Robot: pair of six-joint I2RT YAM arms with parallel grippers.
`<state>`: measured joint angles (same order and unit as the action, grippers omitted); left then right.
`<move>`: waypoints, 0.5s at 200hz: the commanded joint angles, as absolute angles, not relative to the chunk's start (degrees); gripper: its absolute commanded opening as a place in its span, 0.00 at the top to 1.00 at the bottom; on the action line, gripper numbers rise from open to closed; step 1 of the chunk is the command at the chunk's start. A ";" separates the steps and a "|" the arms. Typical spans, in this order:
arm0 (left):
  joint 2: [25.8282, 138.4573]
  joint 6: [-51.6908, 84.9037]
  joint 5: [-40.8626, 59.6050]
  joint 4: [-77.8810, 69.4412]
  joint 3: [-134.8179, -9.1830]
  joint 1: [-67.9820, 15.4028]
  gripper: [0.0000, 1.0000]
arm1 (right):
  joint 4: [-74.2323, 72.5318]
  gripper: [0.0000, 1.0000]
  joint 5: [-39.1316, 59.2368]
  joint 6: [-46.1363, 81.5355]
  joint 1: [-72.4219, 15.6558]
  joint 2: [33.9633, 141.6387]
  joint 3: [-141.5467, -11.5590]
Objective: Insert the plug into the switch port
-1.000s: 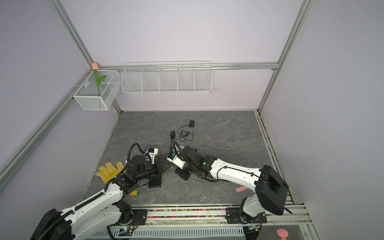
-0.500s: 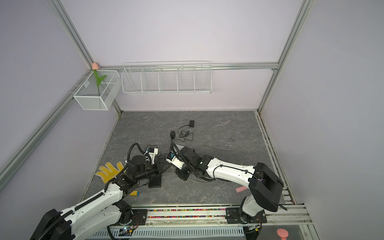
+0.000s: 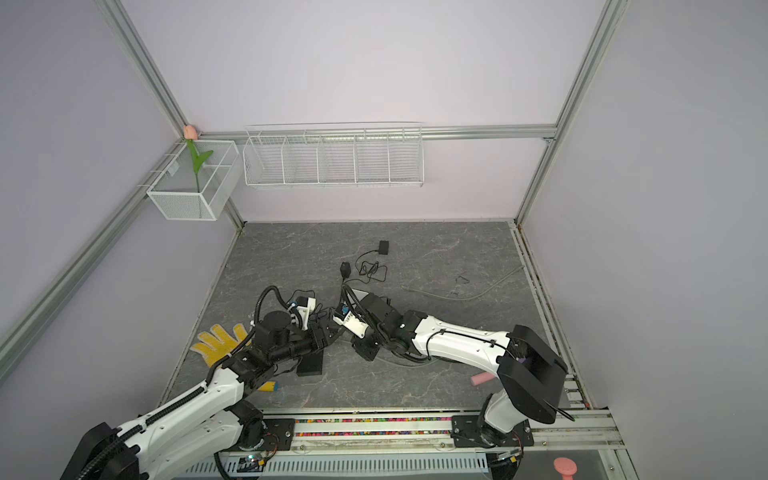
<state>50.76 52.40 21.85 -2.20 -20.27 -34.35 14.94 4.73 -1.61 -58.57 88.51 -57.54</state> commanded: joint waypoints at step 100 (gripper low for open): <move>42.62 47.29 1.97 21.63 -17.24 -24.31 0.41 | 26.19 0.93 -18.84 -9.19 -71.14 106.89 -68.67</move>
<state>42.94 45.45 4.67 20.62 -20.71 -24.69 23.64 -15.29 -6.81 -69.97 105.47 -66.13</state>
